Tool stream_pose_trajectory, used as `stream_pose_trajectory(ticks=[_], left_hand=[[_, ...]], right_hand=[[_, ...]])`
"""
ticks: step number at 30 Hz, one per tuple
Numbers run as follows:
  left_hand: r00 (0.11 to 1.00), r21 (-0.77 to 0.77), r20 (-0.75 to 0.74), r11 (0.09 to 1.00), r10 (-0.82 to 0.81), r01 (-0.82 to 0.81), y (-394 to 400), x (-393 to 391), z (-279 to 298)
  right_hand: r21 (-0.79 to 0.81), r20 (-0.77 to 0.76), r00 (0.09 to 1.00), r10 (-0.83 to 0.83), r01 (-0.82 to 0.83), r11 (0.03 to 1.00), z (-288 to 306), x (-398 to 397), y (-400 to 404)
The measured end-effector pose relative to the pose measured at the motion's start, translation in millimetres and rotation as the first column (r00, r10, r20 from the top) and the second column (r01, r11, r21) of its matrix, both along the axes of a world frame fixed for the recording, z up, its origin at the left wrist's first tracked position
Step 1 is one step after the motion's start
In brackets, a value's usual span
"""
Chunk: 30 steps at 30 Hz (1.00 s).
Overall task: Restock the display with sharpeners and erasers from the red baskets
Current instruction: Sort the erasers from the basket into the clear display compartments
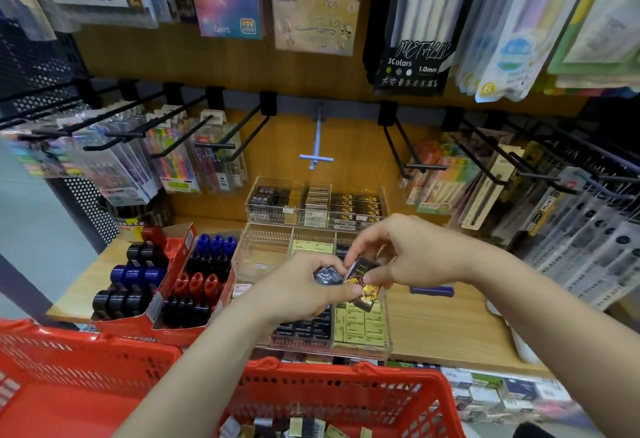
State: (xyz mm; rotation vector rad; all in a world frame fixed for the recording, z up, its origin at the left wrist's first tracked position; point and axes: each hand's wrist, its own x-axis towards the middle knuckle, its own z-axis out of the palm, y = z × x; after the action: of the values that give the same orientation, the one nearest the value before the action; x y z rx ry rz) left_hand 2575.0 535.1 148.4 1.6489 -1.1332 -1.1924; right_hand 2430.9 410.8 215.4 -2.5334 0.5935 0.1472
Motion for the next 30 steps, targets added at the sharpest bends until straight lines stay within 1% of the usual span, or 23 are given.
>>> stream_pose_trajectory(ticks=[2,3,4,5,6,7,8,9,10,13,14,17,20,22,24,25,27,29,30], left_hand=[[0.996,0.020,-0.088,0.999,0.032,-0.030,0,-2,-2],[0.987,0.021,-0.151,0.998,0.062,-0.059,0,-4,-4],[0.967,0.016,-0.231,0.994,0.105,-0.104,-1,-7,-6],[0.930,0.007,-0.333,0.987,0.153,-0.160,-2,-10,-7],[0.874,0.002,-0.445,0.976,0.195,-0.217,-2,-14,-9],[0.809,0.002,-0.541,0.963,0.228,-0.270,-4,-17,-10],[0.750,0.010,-0.609,0.948,0.259,-0.319,-5,-20,-10],[0.710,0.022,-0.643,0.934,0.287,-0.357,-6,-22,-11],[0.698,0.030,-0.646,0.924,0.308,-0.381,-8,-24,-12],[0.724,0.030,-0.600,0.914,0.340,-0.404,-8,-28,-16],[0.724,0.031,-0.597,0.912,0.345,-0.408,-8,-29,-17],[0.725,0.022,-0.592,0.906,0.352,-0.422,-8,-28,-18],[0.698,0.015,-0.622,0.896,0.356,-0.444,-8,-28,-16],[0.713,0.008,-0.600,0.893,0.364,-0.449,-9,-28,-13],[0.764,-0.012,-0.529,0.897,0.369,-0.441,-9,-25,-11],[0.794,-0.031,-0.486,0.900,0.366,-0.434,-9,-22,-9],[0.849,-0.082,-0.384,0.903,0.362,-0.422,-9,-12,-7],[0.911,-0.125,-0.240,0.920,0.335,-0.372,-11,-2,-5],[0.932,-0.137,-0.181,0.930,0.314,-0.340,-13,3,-4]], right_hand=[[0.000,0.040,0.999,-0.018,0.018,1.000,-1,1,0],[0.053,0.097,0.992,-0.076,0.071,0.996,-3,1,1],[0.155,0.179,0.967,-0.179,0.152,0.976,-8,1,2],[0.304,0.266,0.908,-0.324,0.240,0.922,-13,-1,6],[0.472,0.321,0.815,-0.481,0.303,0.828,-21,-2,9],[0.594,0.335,0.719,-0.609,0.340,0.729,-29,-4,13],[0.653,0.326,0.651,-0.686,0.370,0.661,-36,-6,17],[0.684,0.298,0.623,-0.724,0.390,0.617,-43,-8,20],[0.723,0.266,0.608,-0.748,0.387,0.572,-49,-9,24],[0.882,0.188,0.542,-0.819,0.273,0.383,-56,-8,33],[0.901,0.189,0.533,-0.825,0.239,0.361,-55,-8,34],[0.891,0.257,0.532,-0.807,0.193,0.411,-53,-7,35],[0.876,0.312,0.520,-0.795,0.167,0.453,-53,-4,38],[0.865,0.337,0.540,-0.772,0.147,0.480,-54,-4,39],[0.822,0.356,0.560,-0.748,0.193,0.536,-54,-5,38],[0.780,0.366,0.577,-0.730,0.238,0.579,-53,-6,36],[0.672,0.380,0.639,-0.669,0.306,0.674,-50,-9,29],[0.595,0.380,0.710,-0.594,0.304,0.744,-45,-9,22],[0.580,0.370,0.737,-0.566,0.293,0.760,-43,-7,17]])
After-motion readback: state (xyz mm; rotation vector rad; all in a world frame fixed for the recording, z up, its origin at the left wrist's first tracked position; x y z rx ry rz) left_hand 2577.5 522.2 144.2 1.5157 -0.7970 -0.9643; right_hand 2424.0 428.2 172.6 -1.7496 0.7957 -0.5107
